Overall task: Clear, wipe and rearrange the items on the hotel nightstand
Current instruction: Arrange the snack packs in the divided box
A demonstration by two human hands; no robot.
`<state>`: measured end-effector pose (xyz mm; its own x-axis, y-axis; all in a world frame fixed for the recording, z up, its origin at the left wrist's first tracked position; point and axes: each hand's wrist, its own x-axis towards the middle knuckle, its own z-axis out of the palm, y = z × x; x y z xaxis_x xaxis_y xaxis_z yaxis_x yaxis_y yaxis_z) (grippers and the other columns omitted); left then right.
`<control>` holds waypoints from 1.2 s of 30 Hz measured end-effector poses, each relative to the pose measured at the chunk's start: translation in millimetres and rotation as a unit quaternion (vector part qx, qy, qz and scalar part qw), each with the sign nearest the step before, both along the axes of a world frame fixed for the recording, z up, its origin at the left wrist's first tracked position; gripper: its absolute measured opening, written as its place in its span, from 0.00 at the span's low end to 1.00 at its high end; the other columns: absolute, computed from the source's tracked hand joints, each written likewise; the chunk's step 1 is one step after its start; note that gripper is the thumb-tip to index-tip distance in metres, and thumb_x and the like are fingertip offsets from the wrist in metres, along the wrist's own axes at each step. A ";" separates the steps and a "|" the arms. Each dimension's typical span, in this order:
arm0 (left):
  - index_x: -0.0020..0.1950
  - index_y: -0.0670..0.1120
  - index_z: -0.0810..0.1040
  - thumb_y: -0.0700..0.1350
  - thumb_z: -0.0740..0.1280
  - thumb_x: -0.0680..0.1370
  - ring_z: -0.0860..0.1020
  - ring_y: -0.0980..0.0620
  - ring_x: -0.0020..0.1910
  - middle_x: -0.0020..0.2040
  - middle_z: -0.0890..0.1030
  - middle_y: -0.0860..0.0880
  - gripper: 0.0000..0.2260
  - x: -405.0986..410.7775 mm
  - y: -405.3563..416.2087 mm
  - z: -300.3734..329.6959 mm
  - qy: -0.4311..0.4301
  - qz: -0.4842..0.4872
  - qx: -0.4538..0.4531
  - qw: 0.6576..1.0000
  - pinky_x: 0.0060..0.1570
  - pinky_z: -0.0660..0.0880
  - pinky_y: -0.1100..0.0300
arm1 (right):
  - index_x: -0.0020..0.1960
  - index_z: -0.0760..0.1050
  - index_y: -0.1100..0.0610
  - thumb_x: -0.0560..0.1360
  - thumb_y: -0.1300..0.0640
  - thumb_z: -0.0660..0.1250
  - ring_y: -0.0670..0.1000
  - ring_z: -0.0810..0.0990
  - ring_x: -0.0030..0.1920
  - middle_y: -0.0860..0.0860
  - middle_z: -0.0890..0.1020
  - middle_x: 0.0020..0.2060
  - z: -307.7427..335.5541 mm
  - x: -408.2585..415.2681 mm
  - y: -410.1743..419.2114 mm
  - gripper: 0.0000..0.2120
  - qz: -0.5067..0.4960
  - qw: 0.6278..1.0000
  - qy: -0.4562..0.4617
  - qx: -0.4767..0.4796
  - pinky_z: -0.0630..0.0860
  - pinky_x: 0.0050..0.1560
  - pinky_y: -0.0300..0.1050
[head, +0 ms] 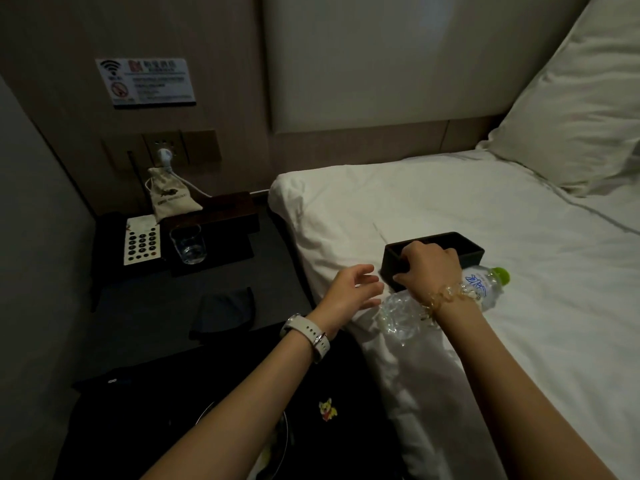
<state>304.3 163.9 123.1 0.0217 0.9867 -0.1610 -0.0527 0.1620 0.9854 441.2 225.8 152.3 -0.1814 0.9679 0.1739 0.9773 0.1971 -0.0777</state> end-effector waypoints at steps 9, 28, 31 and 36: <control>0.62 0.36 0.73 0.46 0.56 0.84 0.79 0.43 0.51 0.55 0.77 0.39 0.15 -12.7 9.6 2.7 -0.065 0.000 -0.020 0.998 0.52 0.78 0.54 | 0.43 0.75 0.55 0.71 0.55 0.69 0.56 0.78 0.49 0.53 0.82 0.41 8.3 -26.0 -5.4 0.04 0.043 0.996 0.020 0.075 0.66 0.57 0.50; 0.64 0.40 0.77 0.50 0.63 0.81 0.78 0.42 0.61 0.62 0.80 0.40 0.18 -207.1 -37.1 -12.1 -0.135 0.203 -0.009 0.970 0.55 0.79 0.49 | 0.47 0.80 0.51 0.74 0.55 0.64 0.52 0.75 0.51 0.48 0.83 0.43 -19.7 -235.7 -48.5 0.07 0.299 0.943 0.096 0.115 0.59 0.53 0.45; 0.64 0.38 0.76 0.48 0.63 0.80 0.78 0.41 0.59 0.62 0.79 0.38 0.18 -234.5 -43.9 -25.4 -0.129 0.239 -0.014 0.962 0.49 0.80 0.51 | 0.51 0.79 0.51 0.75 0.53 0.62 0.51 0.74 0.53 0.47 0.82 0.46 -32.8 -262.3 -50.7 0.08 0.331 0.935 0.082 0.099 0.59 0.55 0.44; 0.57 0.41 0.80 0.46 0.65 0.80 0.82 0.50 0.49 0.49 0.84 0.45 0.11 -275.8 -43.8 -53.1 -0.118 0.276 -0.011 0.954 0.39 0.79 0.57 | 0.55 0.78 0.52 0.77 0.53 0.62 0.52 0.74 0.55 0.48 0.82 0.48 -57.9 -300.6 -51.1 0.10 0.359 0.926 0.089 0.075 0.62 0.60 0.45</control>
<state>28.5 120.0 70.1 -0.4615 0.8551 -0.2365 -0.3557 0.0658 0.9323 140.6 174.7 94.4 -0.7247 0.5708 0.3861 0.5640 0.8132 -0.1436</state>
